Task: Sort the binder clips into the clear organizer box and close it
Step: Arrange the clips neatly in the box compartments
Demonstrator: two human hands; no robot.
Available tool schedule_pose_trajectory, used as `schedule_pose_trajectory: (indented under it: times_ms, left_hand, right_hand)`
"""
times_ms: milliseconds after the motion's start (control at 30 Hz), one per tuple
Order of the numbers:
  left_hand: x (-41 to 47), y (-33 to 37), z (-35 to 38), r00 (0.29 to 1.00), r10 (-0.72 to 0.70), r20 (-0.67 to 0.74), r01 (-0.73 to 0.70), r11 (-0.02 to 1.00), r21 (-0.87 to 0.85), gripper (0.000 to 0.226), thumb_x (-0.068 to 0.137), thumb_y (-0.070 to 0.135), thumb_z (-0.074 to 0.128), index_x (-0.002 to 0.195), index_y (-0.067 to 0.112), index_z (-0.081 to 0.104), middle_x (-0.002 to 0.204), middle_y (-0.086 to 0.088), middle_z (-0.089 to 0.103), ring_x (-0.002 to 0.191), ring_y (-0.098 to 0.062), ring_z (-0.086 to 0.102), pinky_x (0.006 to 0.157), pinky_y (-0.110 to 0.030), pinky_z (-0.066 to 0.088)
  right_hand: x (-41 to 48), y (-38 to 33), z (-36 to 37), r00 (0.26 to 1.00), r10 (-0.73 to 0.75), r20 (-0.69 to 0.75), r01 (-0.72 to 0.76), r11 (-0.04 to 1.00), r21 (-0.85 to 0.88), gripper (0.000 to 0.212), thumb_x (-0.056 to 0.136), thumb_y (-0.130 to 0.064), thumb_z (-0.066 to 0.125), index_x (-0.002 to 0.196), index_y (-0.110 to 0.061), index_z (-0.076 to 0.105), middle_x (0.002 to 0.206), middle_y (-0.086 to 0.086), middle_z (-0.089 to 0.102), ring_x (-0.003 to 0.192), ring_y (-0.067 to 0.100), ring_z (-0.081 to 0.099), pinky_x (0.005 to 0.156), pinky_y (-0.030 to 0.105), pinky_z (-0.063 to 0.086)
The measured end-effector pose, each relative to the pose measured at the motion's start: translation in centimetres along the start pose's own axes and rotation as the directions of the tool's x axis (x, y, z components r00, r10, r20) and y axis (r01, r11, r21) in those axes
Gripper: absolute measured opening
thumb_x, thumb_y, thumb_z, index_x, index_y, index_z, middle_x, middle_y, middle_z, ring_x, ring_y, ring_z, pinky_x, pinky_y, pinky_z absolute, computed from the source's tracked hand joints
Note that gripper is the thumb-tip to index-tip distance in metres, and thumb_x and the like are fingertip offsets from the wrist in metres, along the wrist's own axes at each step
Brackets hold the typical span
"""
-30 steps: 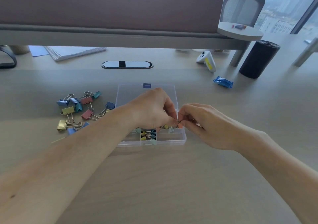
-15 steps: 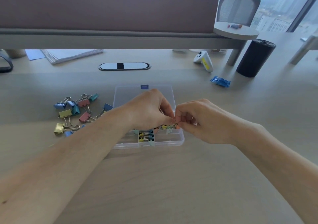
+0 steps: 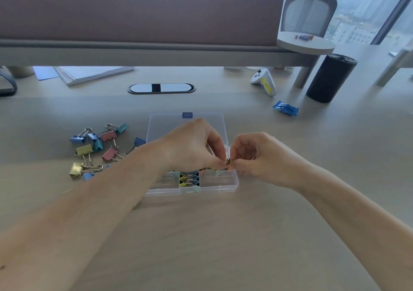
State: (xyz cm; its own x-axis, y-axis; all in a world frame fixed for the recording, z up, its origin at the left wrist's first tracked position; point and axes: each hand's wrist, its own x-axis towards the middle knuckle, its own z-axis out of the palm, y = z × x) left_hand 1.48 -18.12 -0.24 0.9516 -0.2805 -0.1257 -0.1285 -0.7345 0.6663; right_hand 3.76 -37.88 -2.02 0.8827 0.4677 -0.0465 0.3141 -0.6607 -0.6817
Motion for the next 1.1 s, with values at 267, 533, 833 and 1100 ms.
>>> schedule_pose_trajectory:
  times_ms: [267, 533, 833, 1100]
  left_hand:
    - [0.2, 0.8, -0.3, 0.999, -0.043, 0.02, 0.042, 0.998, 0.046, 0.008, 0.079, 0.024, 0.085, 0.076, 0.026, 0.079, 0.059, 0.022, 0.067, 0.06, 0.005, 0.062, 0.063, -0.019, 0.046]
    - [-1.2, 0.3, 0.3, 0.992, 0.068, -0.104, -0.053, 0.988, 0.143, 0.005, 0.085, 0.028, 0.079, 0.081, 0.032, 0.08, 0.066, 0.016, 0.069, 0.067, 0.006, 0.064, 0.058, -0.009, 0.043]
    - [-4.9, -2.7, 3.1, 0.9, 0.388, -0.198, -0.274, 0.858, 0.434, 0.032, 0.097, 0.041, 0.062, 0.127, 0.036, 0.07, 0.128, 0.027, 0.064, 0.123, 0.003, 0.053, 0.106, -0.022, 0.041]
    - [-5.4, -3.1, 3.0, 0.888, 0.434, -0.151, -0.319, 0.819, 0.477, 0.042, 0.103, 0.043, 0.04, 0.133, 0.033, 0.067, 0.135, 0.024, 0.062, 0.132, 0.004, 0.049, 0.111, -0.014, 0.031]
  right_hand:
    - [-0.6, 0.7, 0.4, 0.991, 0.113, 0.067, -0.13, 0.916, 0.378, 0.01, 0.092, -0.01, 0.076, 0.096, -0.005, 0.068, 0.076, 0.006, 0.072, 0.068, 0.014, 0.064, 0.069, 0.025, 0.057]
    - [-0.5, 1.1, 1.1, 0.992, 0.126, 0.032, -0.127, 0.886, 0.446, 0.013, 0.088, -0.003, 0.08, 0.092, -0.004, 0.067, 0.069, 0.004, 0.069, 0.061, 0.012, 0.062, 0.062, 0.021, 0.055]
    - [-0.6, 1.6, 1.3, 0.996, 0.086, 0.0, -0.078, 0.906, 0.415, 0.011, 0.092, -0.011, 0.077, 0.095, -0.003, 0.069, 0.071, 0.003, 0.07, 0.062, 0.011, 0.061, 0.065, 0.023, 0.053]
    - [-1.0, 1.9, 2.5, 0.982, 0.041, -0.184, 0.009, 0.965, 0.263, 0.014, 0.09, -0.017, 0.079, 0.083, -0.023, 0.068, 0.073, -0.002, 0.071, 0.058, 0.011, 0.061, 0.063, 0.031, 0.051]
